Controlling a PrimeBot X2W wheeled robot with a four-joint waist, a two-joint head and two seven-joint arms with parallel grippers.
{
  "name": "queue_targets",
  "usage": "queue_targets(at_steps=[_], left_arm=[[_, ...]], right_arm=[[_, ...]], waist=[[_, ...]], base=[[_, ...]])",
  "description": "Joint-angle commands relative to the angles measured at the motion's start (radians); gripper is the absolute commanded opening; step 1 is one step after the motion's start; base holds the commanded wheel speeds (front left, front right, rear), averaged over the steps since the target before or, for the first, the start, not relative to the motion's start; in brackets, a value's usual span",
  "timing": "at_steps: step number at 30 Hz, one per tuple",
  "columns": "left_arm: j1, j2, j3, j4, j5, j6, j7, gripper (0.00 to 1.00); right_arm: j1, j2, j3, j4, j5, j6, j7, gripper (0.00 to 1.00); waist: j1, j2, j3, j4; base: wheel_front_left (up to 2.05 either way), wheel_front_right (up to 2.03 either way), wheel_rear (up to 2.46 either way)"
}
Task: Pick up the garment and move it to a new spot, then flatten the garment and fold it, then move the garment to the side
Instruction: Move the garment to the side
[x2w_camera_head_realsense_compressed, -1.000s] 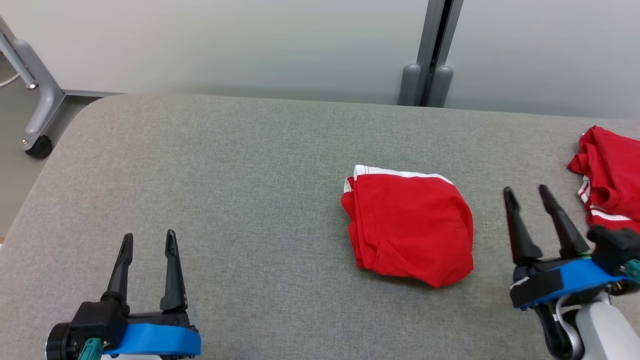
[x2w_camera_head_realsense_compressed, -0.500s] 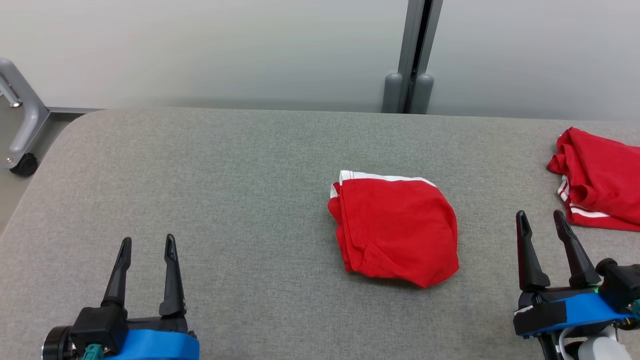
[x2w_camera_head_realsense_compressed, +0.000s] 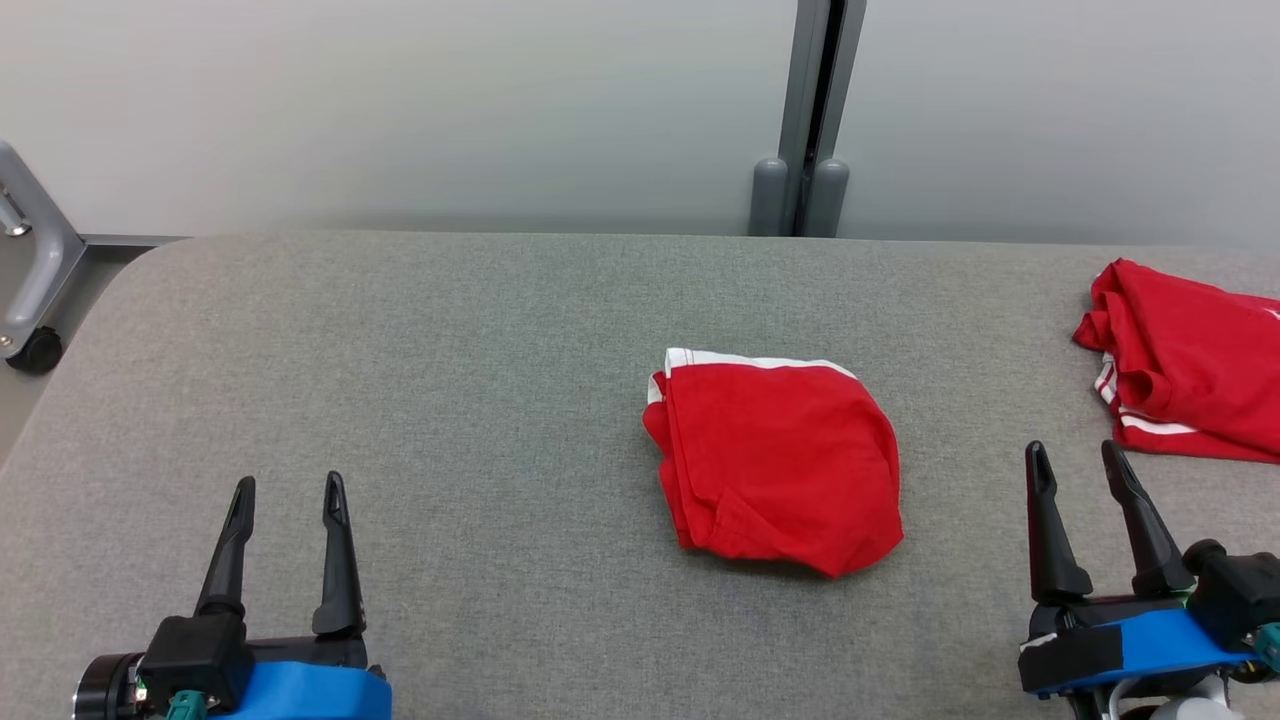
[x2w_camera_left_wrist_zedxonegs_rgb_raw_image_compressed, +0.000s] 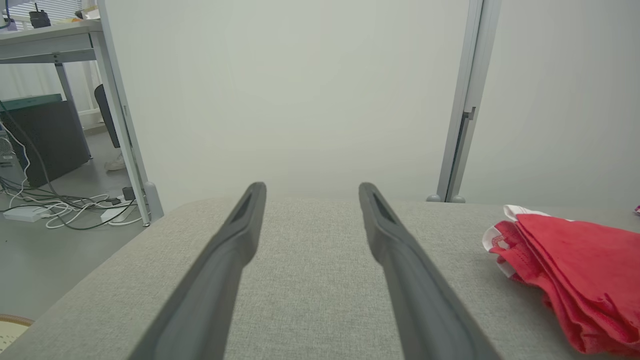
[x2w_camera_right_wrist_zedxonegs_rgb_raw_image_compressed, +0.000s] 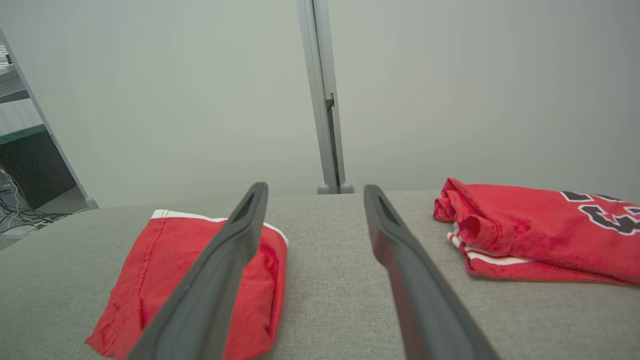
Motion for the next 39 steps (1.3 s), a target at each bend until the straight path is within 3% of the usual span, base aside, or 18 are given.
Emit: queue_targets(at_steps=[1,25,39], left_arm=[[0.007,0.002,0.003,-0.002,0.009,-0.003,-0.003,1.00],[0.008,0.004,0.012,-0.003,0.022,-0.008,-0.003,1.00],[-0.038,0.002,-0.005,-0.007,0.019,-0.010,-0.003,1.00]], right_arm=[[0.019,0.002,-0.001,-0.007,-0.008,0.000,-0.003,1.00],[0.034,0.019,-0.014,-0.006,-0.037,0.000,0.031,1.00],[-0.205,-0.054,0.092,0.060,-0.036,0.000,0.134,1.00]], waist=[[0.0000,0.0000,-0.002,-0.002],[0.0000,0.0000,-0.012,-0.010],[0.0000,0.0000,0.045,0.021]], base=[[0.00,0.00,0.00],[0.00,0.00,0.00],[0.00,0.00,0.00]])
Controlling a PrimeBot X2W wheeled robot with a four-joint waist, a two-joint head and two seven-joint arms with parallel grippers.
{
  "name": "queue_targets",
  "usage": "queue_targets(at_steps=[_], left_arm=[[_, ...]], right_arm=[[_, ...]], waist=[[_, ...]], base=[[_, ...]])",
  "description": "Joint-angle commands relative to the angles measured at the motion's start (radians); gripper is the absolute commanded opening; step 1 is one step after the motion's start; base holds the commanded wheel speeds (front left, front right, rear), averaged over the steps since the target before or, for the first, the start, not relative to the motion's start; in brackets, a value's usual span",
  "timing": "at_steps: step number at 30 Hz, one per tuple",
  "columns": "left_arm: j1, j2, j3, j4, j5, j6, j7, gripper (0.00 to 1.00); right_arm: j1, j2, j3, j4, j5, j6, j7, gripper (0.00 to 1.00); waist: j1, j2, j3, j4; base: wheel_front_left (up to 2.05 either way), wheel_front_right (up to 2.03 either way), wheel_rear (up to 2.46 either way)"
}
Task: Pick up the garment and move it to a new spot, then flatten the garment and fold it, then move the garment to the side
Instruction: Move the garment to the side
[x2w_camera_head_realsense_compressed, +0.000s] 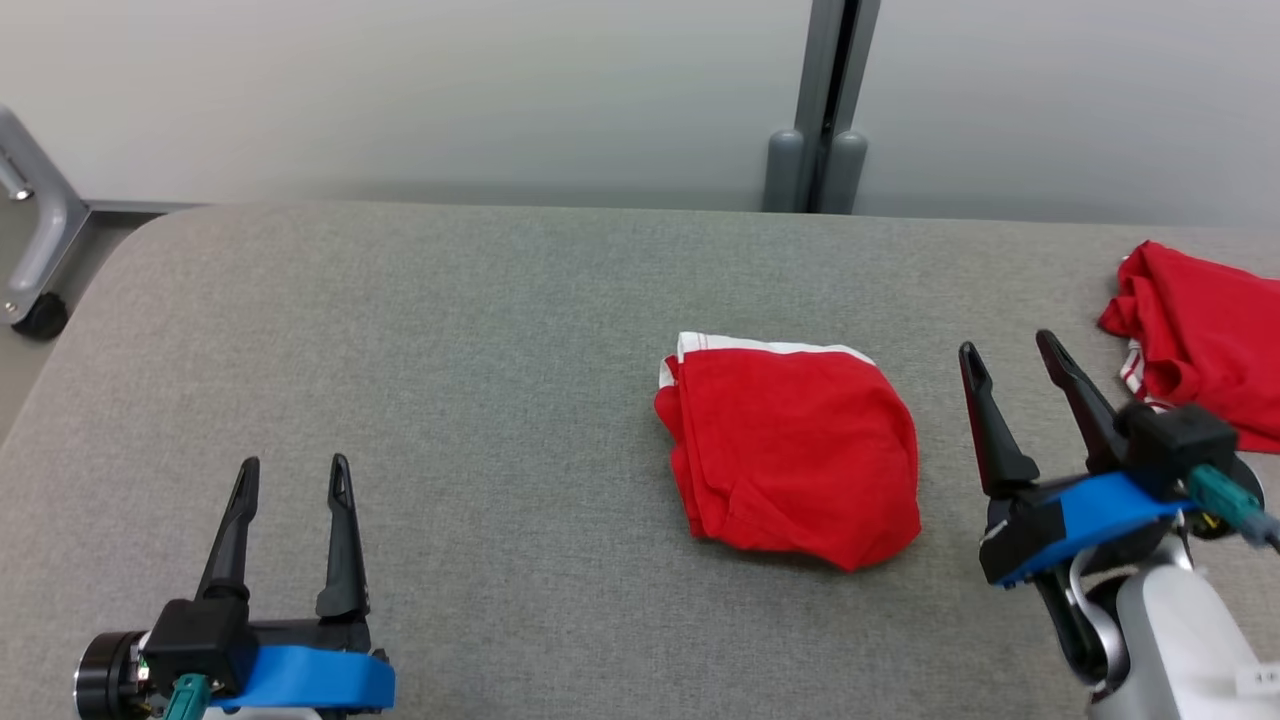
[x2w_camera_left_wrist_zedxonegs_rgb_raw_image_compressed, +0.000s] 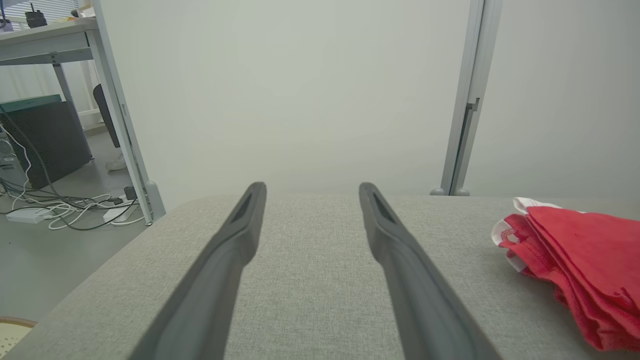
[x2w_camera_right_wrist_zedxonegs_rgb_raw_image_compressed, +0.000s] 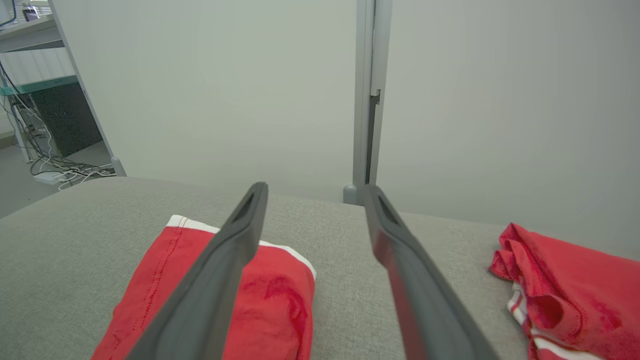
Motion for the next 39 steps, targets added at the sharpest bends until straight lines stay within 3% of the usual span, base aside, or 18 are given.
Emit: queue_targets(at_steps=[1,14,21,28,29,30,31,39], left_arm=[[-0.020,0.000,-0.004,-0.003,-0.001,0.000,-0.003,1.00],[-0.063,-0.004,-0.037,0.015,-0.031,0.010,-0.003,1.00],[-0.077,-0.004,-0.052,0.022,-0.046,0.020,-0.003,1.00],[-0.084,-0.004,-0.065,0.025,-0.056,0.031,-0.003,1.00],[-0.085,-0.004,-0.066,0.026,-0.057,0.032,-0.003,1.00],[-0.085,-0.005,-0.066,0.026,-0.058,0.032,-0.003,1.00],[-0.086,-0.005,-0.067,0.026,-0.060,0.032,-0.003,1.00],[-0.090,-0.005,-0.072,0.018,-0.066,0.033,-0.003,1.00]], right_arm=[[-0.012,-0.009,0.003,0.009,0.003,0.000,0.008,1.00],[-0.160,-0.085,0.094,0.305,0.070,0.000,0.099,1.00],[-0.178,-0.079,0.147,0.452,0.125,0.000,0.147,1.00],[-0.166,-0.062,0.221,0.513,0.188,0.000,0.168,1.00],[-0.167,-0.060,0.229,0.513,0.202,0.000,0.165,0.47],[-0.169,-0.063,0.237,0.512,0.208,0.000,0.160,0.29],[-0.172,-0.066,0.244,0.510,0.214,0.000,0.152,0.00],[-0.201,-0.125,0.252,0.480,0.238,0.000,0.079,0.00]], waist=[[0.0000,-0.0001,0.010,0.010],[0.0000,-0.0001,0.087,0.089],[0.0000,-0.0001,0.104,0.105],[0.0000,-0.0001,0.106,0.103],[0.0000,-0.0001,0.106,0.101],[0.0000,-0.0001,0.106,0.100],[0.0000,-0.0001,0.105,0.098],[0.0000,-0.0001,0.119,0.065]], base=[[0.00,0.00,0.00],[0.00,0.00,0.00],[0.00,0.00,0.00],[0.00,0.00,0.00],[0.00,0.00,0.00],[0.00,0.00,0.00],[0.00,0.00,0.00],[0.00,0.00,0.00]])
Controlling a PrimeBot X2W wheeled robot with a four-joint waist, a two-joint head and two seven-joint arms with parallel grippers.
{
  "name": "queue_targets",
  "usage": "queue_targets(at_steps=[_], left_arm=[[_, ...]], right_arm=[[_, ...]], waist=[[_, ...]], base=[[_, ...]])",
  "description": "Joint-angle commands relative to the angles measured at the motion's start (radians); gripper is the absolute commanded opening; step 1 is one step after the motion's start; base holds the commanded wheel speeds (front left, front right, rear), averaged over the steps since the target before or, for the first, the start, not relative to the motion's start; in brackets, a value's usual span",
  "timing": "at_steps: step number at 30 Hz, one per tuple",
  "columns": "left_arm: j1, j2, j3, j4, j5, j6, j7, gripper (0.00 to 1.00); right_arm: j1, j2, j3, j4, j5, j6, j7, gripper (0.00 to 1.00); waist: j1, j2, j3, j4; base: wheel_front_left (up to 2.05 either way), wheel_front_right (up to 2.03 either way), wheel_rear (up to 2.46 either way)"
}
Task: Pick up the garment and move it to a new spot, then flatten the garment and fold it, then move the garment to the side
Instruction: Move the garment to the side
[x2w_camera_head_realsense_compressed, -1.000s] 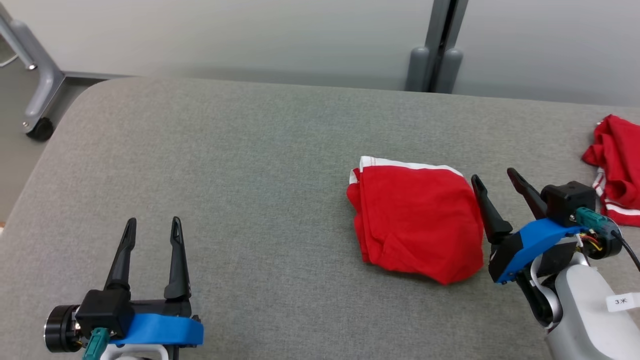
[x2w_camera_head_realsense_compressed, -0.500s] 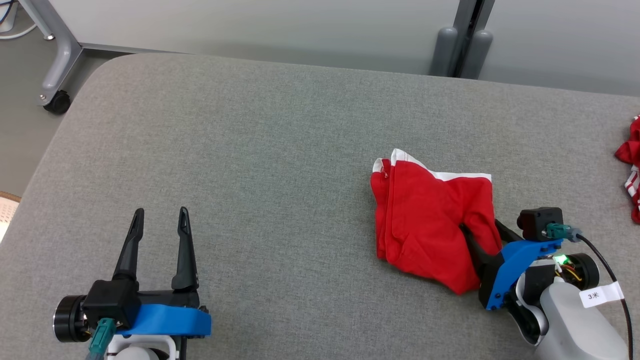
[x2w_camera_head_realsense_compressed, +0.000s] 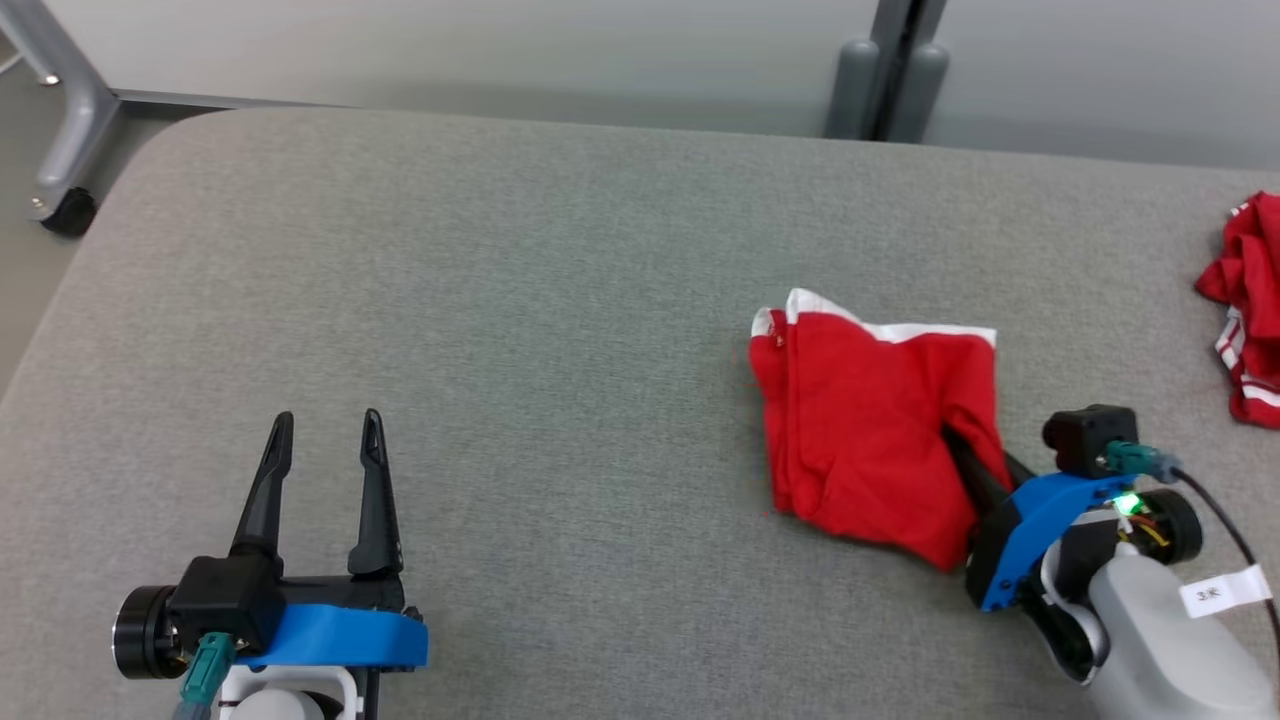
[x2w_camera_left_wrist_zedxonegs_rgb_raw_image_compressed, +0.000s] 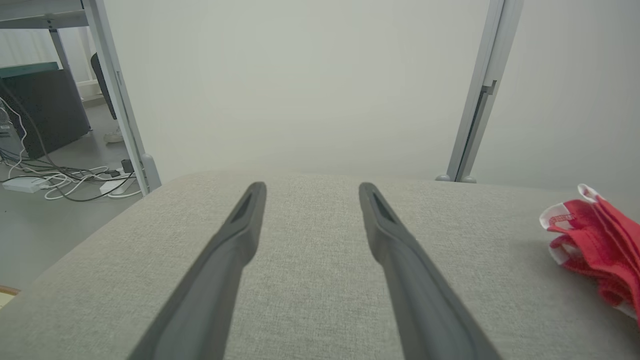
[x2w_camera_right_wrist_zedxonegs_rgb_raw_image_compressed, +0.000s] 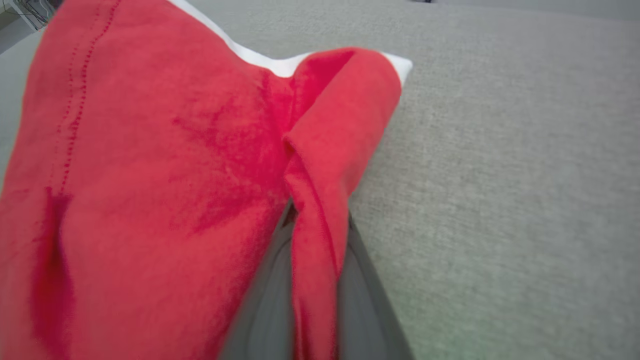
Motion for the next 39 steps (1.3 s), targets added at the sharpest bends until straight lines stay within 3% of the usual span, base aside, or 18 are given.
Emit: queue_targets(at_steps=[1,17,28,39], left_arm=[[-0.019,-0.002,0.000,-0.006,-0.006,0.004,-0.003,1.00],[-0.129,0.006,0.027,-0.048,0.038,-0.018,-0.003,1.00],[-0.178,0.004,0.026,-0.055,0.051,-0.034,-0.003,1.00],[-0.215,0.003,0.031,-0.067,0.060,-0.035,-0.003,1.00]], right_arm=[[-0.014,-0.027,-0.002,-0.016,0.006,0.000,-0.013,0.00],[0.002,-0.201,-0.109,-0.231,0.001,0.000,-0.015,0.00],[-0.127,-0.247,-0.110,-0.303,-0.013,0.000,0.021,0.00],[-0.300,-0.410,-0.127,-0.239,0.042,0.000,0.087,0.00]], waist=[[0.0001,0.0000,0.011,-0.015],[0.0001,0.0000,0.160,-0.191],[0.0001,0.0000,0.223,-0.184],[0.0001,0.0000,0.298,-0.194]], base=[[0.00,0.00,0.00],[0.00,0.00,0.00],[0.00,0.00,0.00],[0.00,0.00,0.00]])
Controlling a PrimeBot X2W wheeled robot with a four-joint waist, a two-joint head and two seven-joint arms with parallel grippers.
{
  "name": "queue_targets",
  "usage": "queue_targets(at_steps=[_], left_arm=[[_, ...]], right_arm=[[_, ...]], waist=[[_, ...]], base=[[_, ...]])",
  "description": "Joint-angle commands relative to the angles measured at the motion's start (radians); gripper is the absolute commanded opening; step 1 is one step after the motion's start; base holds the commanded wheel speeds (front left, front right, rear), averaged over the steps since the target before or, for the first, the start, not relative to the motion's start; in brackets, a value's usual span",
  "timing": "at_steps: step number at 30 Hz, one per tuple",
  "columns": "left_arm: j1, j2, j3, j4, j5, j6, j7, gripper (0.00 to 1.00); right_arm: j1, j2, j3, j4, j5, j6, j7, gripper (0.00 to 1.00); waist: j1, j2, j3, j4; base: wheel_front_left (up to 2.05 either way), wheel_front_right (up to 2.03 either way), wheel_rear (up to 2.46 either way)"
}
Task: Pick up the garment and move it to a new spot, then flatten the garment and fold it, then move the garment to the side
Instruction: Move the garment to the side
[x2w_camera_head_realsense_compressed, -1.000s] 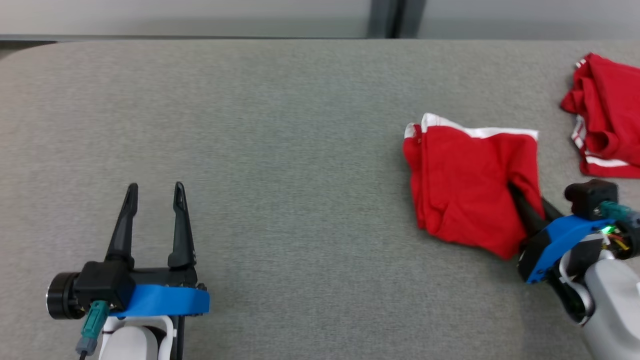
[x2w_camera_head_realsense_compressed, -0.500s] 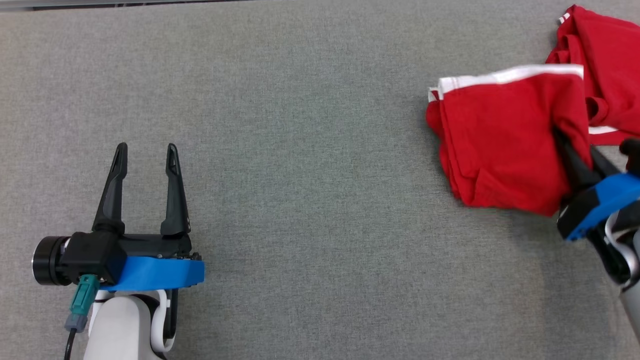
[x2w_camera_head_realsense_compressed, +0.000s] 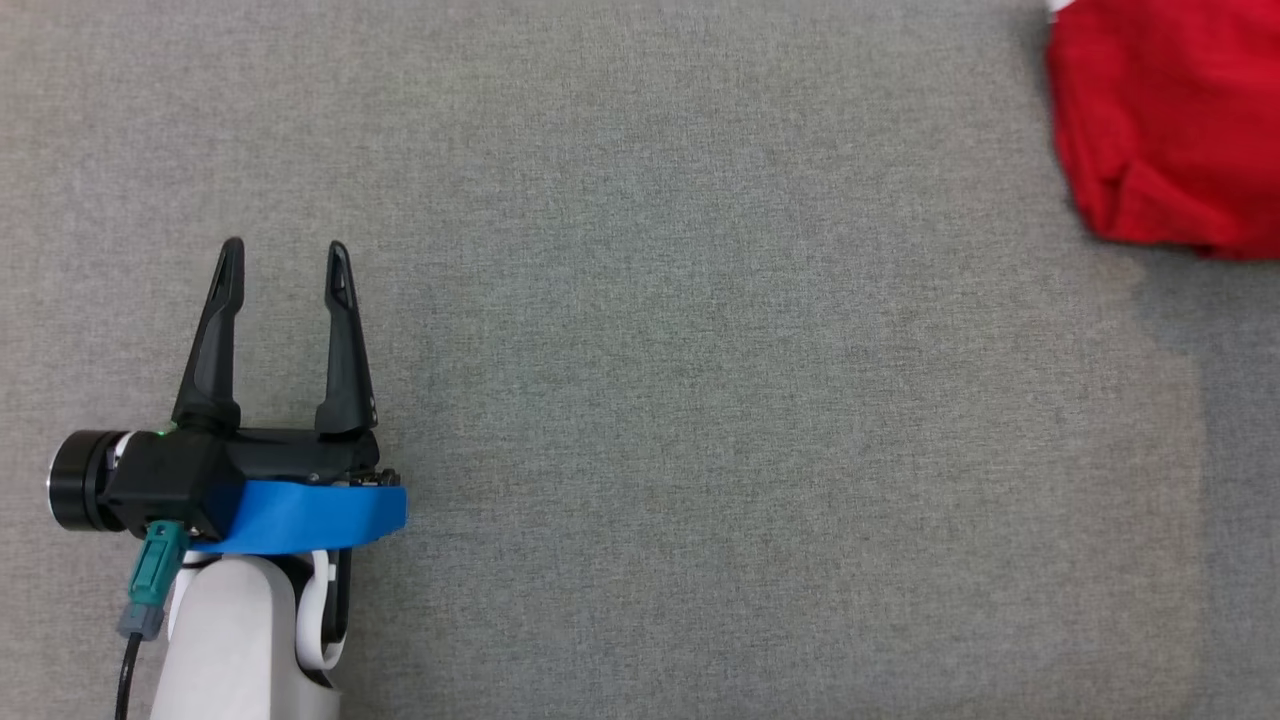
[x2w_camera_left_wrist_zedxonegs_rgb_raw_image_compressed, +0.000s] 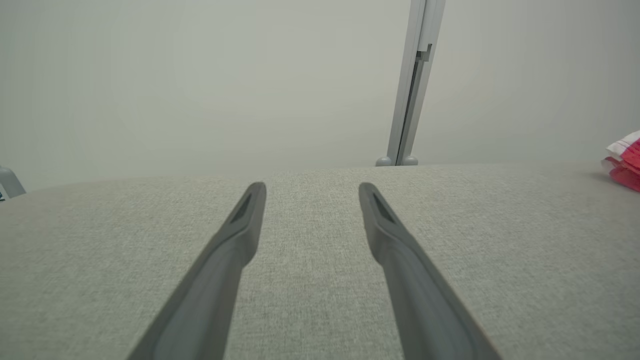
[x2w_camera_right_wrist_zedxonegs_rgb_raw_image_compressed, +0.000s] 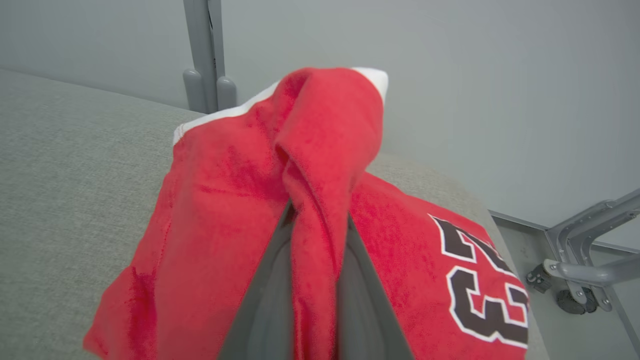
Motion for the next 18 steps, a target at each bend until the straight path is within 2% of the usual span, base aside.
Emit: queue_targets(at_steps=[1,4,9,13,18], left_arm=[[-0.027,0.001,0.001,-0.003,0.004,-0.001,-0.003,1.00],[-0.039,0.000,-0.003,-0.010,0.008,-0.003,-0.003,1.00],[-0.046,0.001,-0.003,-0.021,0.013,-0.006,-0.003,1.00],[-0.053,0.001,-0.002,-0.025,0.014,-0.009,-0.003,1.00],[-0.060,0.000,-0.008,-0.019,0.009,-0.010,-0.003,1.00]], right_arm=[[-0.023,-0.037,0.001,0.012,0.016,0.000,0.010,0.00],[-0.050,-0.109,-0.004,0.042,0.053,0.000,0.034,0.00],[-0.070,-0.183,-0.037,0.079,0.067,0.000,0.074,0.00],[-0.093,-0.201,-0.056,0.116,0.061,0.000,0.088,0.00],[-0.121,-0.185,-0.066,0.179,0.038,0.000,0.090,0.00]], waist=[[-0.0002,0.0000,0.007,0.001],[-0.0002,0.0000,0.018,-0.004],[-0.0002,0.0000,0.025,-0.012],[-0.0002,0.0000,0.034,-0.012],[-0.0002,0.0000,0.045,-0.002]], base=[[0.00,0.00,0.00],[0.00,0.00,0.00],[0.00,0.00,0.00],[0.00,0.00,0.00],[0.00,0.00,0.00]])
